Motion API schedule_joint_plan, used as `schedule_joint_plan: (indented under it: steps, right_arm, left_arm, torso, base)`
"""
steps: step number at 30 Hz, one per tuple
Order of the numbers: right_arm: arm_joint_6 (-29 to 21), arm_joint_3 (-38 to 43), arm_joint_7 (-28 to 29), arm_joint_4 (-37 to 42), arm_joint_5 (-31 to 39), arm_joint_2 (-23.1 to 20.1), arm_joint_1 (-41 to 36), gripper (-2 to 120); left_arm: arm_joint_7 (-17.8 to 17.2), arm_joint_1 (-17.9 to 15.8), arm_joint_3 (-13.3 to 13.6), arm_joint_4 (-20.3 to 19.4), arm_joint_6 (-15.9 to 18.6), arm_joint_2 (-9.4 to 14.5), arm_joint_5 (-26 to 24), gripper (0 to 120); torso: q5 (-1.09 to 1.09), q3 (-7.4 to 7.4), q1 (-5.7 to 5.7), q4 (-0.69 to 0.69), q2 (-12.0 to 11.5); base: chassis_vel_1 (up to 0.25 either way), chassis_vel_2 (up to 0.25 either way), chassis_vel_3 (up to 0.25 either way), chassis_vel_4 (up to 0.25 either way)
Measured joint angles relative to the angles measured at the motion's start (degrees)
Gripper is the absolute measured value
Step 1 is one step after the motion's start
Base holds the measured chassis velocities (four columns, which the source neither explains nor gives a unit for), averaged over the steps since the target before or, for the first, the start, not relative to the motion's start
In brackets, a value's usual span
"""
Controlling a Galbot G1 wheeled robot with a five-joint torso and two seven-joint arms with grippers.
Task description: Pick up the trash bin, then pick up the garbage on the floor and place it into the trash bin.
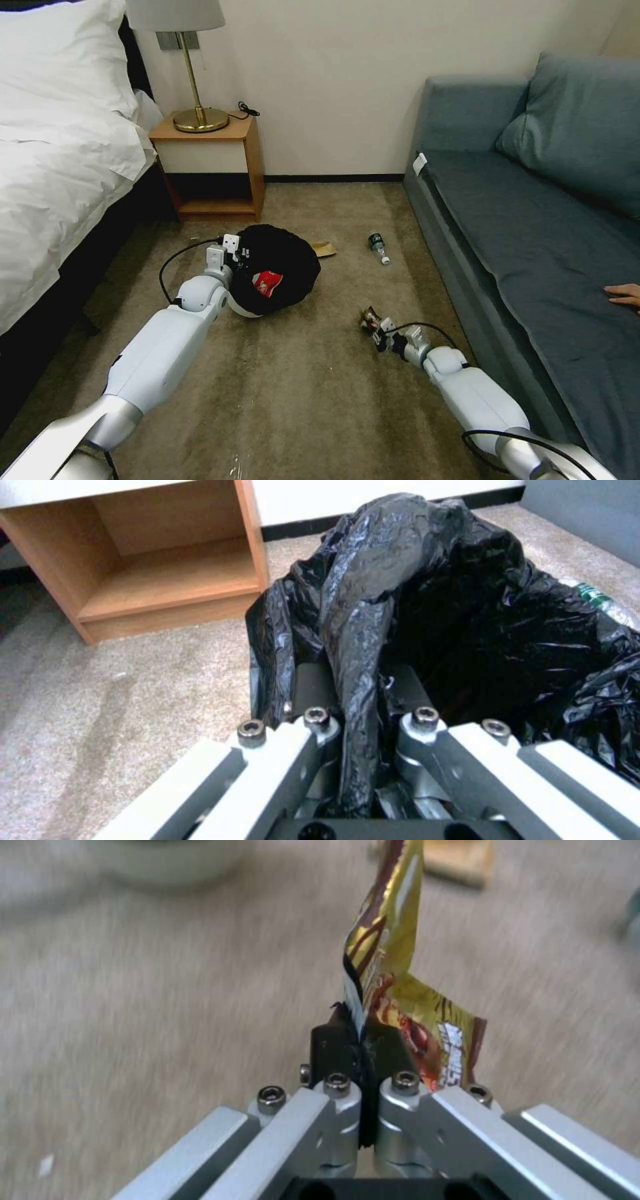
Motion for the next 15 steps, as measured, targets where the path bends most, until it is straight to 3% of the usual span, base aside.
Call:
schedule_joint_plan:
  steps: [4,15]
  right_arm:
    - [-0.41,0.16,0.38,4.22,1.73,-0.89,0.87,0]
    - [-6.63,-2.08,4.61,18.47,14.68,-3.42,3.64,0]
  left_arm:
    - [0.02,-0.09,-0.02,0.11,-0.12,-0.31,0.08,5]
    - [-0.01,-0.76,-0.07,0.24,-0.41,-0.82,0.10,5]
  torso:
    - [-0.02,0.00,0.00,0.00,0.00]
    - [-0.01,-0.01,0.00,-0.02,0.00]
  base:
    - [0.000,0.000,0.000,0.000]
    - [0.000,0.000,0.000,0.000]
